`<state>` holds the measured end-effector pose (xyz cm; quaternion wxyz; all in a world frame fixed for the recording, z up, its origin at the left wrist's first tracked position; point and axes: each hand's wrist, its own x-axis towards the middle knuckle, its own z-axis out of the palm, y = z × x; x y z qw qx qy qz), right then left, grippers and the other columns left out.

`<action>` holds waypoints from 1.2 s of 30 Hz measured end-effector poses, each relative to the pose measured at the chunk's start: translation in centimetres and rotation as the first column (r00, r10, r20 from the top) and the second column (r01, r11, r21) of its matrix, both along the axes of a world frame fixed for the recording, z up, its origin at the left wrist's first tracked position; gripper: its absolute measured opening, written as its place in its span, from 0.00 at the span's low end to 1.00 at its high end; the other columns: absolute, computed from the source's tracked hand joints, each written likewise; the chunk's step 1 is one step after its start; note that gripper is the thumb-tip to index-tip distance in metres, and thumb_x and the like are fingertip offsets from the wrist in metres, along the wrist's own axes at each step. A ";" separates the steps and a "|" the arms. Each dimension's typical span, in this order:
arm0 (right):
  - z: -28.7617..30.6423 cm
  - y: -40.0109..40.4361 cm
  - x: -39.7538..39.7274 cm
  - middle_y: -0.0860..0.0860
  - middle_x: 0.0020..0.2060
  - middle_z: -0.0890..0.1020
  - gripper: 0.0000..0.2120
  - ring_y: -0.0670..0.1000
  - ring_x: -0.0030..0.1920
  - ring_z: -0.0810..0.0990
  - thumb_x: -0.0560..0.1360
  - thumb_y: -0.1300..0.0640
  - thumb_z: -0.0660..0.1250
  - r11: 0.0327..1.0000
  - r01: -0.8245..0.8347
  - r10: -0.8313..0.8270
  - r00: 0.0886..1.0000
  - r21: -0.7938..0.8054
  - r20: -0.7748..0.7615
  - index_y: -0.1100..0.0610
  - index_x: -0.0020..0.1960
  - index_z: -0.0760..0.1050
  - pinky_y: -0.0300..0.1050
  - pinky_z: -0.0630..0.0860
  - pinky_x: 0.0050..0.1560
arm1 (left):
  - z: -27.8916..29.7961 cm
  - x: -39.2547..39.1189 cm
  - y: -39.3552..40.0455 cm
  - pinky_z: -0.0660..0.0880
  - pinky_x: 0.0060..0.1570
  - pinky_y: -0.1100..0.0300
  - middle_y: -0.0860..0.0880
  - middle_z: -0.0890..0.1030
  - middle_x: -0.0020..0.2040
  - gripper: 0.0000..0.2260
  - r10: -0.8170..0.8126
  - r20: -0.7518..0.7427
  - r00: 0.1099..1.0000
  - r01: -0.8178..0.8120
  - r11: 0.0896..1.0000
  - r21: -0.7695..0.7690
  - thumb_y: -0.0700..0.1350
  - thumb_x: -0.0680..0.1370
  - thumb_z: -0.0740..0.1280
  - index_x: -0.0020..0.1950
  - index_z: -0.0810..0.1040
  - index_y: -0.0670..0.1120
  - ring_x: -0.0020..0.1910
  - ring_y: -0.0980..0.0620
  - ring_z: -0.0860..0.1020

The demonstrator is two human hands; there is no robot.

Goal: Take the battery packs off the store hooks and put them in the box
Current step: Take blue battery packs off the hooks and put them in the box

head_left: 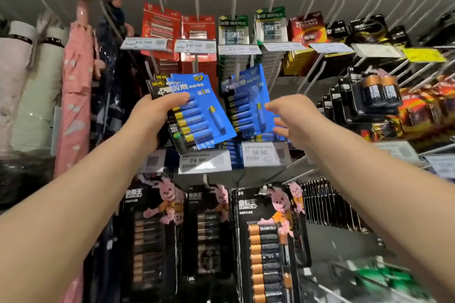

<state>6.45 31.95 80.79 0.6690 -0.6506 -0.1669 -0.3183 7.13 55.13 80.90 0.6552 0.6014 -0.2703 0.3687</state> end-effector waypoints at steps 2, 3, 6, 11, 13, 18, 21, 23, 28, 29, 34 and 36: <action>0.3 -0.5 -0.4 0.50 0.40 0.77 0.07 0.50 0.42 0.79 0.78 0.61 0.64 0.995 0.076 -0.072 0.995 -0.057 0.076 0.60 0.56 0.74 0.50 0.78 0.43 | 0.2 -0.5 -0.2 0.82 0.42 0.52 0.48 0.85 0.41 0.04 0.001 0.020 1.000 0.000 1.000 -0.015 0.42 0.76 0.71 0.50 0.81 0.46 0.39 0.48 0.85; 0.4 -0.7 -0.6 0.50 0.34 0.73 0.11 0.48 0.33 0.73 0.78 0.60 0.64 0.992 0.110 -0.099 0.983 -0.066 0.154 0.62 0.46 0.61 0.46 0.72 0.34 | 0.3 -0.8 -0.4 0.83 0.40 0.53 0.48 0.85 0.40 0.03 0.000 0.027 1.000 0.000 1.000 -0.027 0.41 0.76 0.71 0.49 0.81 0.46 0.37 0.49 0.84; 0.3 -0.2 -1.5 0.51 0.39 0.74 0.15 0.43 0.34 0.72 0.76 0.49 0.68 0.980 0.091 -0.035 0.954 -0.177 0.298 0.55 0.57 0.70 0.38 0.69 0.33 | 0.5 -1.6 -1.3 0.83 0.46 0.50 0.47 0.86 0.44 0.08 0.003 0.037 0.999 -0.002 0.999 -0.036 0.43 0.73 0.73 0.52 0.81 0.46 0.42 0.47 0.85; -0.8 2.6 -2.0 0.47 0.61 0.74 0.31 0.48 0.54 0.77 0.70 0.41 0.73 0.880 -0.012 0.097 0.983 -0.474 0.155 0.54 0.66 0.69 0.46 0.78 0.45 | 0.2 -2.2 -3.0 0.80 0.53 0.44 0.43 0.85 0.54 0.24 -0.029 0.023 0.999 0.030 0.999 -0.041 0.50 0.67 0.78 0.61 0.80 0.45 0.50 0.42 0.84; -0.9 2.8 -1.7 0.48 0.55 0.80 0.16 0.50 0.50 0.80 0.72 0.45 0.73 0.887 -0.039 0.121 0.981 -0.460 0.150 0.51 0.54 0.75 0.46 0.78 0.42 | 0.0 -2.2 -3.6 0.81 0.53 0.44 0.44 0.86 0.53 0.18 -0.018 0.007 1.000 0.018 0.999 -0.027 0.49 0.72 0.76 0.60 0.81 0.46 0.51 0.42 0.84; -1.6 2.7 -1.9 0.52 0.47 0.81 0.10 0.51 0.38 0.80 0.75 0.47 0.70 0.894 -0.077 0.139 0.984 -0.441 0.110 0.52 0.49 0.74 0.42 0.78 0.32 | -0.2 -2.9 -3.9 0.81 0.53 0.48 0.47 0.86 0.52 0.10 0.027 0.015 1.000 -0.028 0.997 0.065 0.51 0.76 0.71 0.56 0.81 0.50 0.50 0.46 0.85; -2.0 2.8 -1.6 0.54 0.43 0.79 0.11 0.51 0.32 0.78 0.75 0.48 0.70 0.908 -0.088 0.132 0.988 -0.410 0.079 0.53 0.48 0.72 0.46 0.82 0.35 | -0.2 -3.2 -4.1 0.79 0.56 0.48 0.50 0.85 0.51 0.06 0.104 0.025 0.994 -0.106 0.988 0.113 0.52 0.76 0.71 0.50 0.80 0.53 0.51 0.48 0.84; -2.2 3.0 -1.6 0.54 0.43 0.78 0.10 0.52 0.29 0.76 0.76 0.48 0.70 0.922 -0.124 0.150 0.988 -0.367 0.044 0.52 0.45 0.71 0.46 0.83 0.36 | -0.2 -3.1 -3.9 0.78 0.58 0.48 0.50 0.85 0.52 0.07 0.131 0.010 0.991 -0.131 0.984 0.120 0.55 0.75 0.72 0.49 0.79 0.54 0.53 0.47 0.83; -2.4 3.4 -0.8 0.54 0.56 0.71 0.34 0.50 0.33 0.81 0.77 0.46 0.67 0.971 -0.206 0.202 0.978 -0.118 -0.041 0.60 0.74 0.58 0.41 0.80 0.29 | -0.1 -2.9 -2.8 0.74 0.63 0.41 0.49 0.84 0.55 0.23 0.124 -0.064 0.990 -0.118 0.989 0.089 0.63 0.64 0.77 0.53 0.81 0.53 0.57 0.43 0.81; -2.4 3.4 -0.6 0.54 0.58 0.70 0.35 0.50 0.34 0.82 0.77 0.46 0.67 0.972 -0.216 0.213 0.976 -0.086 -0.048 0.60 0.75 0.57 0.40 0.79 0.27 | -0.1 -2.8 -2.6 0.75 0.62 0.41 0.48 0.84 0.55 0.18 0.120 -0.074 0.990 -0.115 0.991 0.073 0.60 0.68 0.76 0.51 0.81 0.52 0.56 0.43 0.81; -1.5 2.7 0.3 0.58 0.56 0.77 0.31 0.48 0.33 0.79 0.77 0.50 0.69 0.966 -0.252 0.253 0.967 0.051 -0.021 0.62 0.73 0.62 0.36 0.75 0.24 | 0.2 -2.7 -1.9 0.74 0.64 0.43 0.47 0.83 0.55 0.13 0.175 -0.066 0.982 -0.176 0.984 -0.014 0.56 0.74 0.74 0.52 0.78 0.50 0.57 0.44 0.81; -1.2 2.2 0.7 0.54 0.40 0.75 0.29 0.47 0.30 0.72 0.76 0.51 0.70 0.975 -0.216 0.217 0.976 0.058 -0.017 0.62 0.71 0.64 0.35 0.73 0.23 | 0.4 -2.8 -1.4 0.75 0.63 0.43 0.47 0.83 0.52 0.10 0.180 -0.058 0.982 -0.182 0.983 -0.028 0.54 0.75 0.73 0.49 0.78 0.50 0.54 0.44 0.82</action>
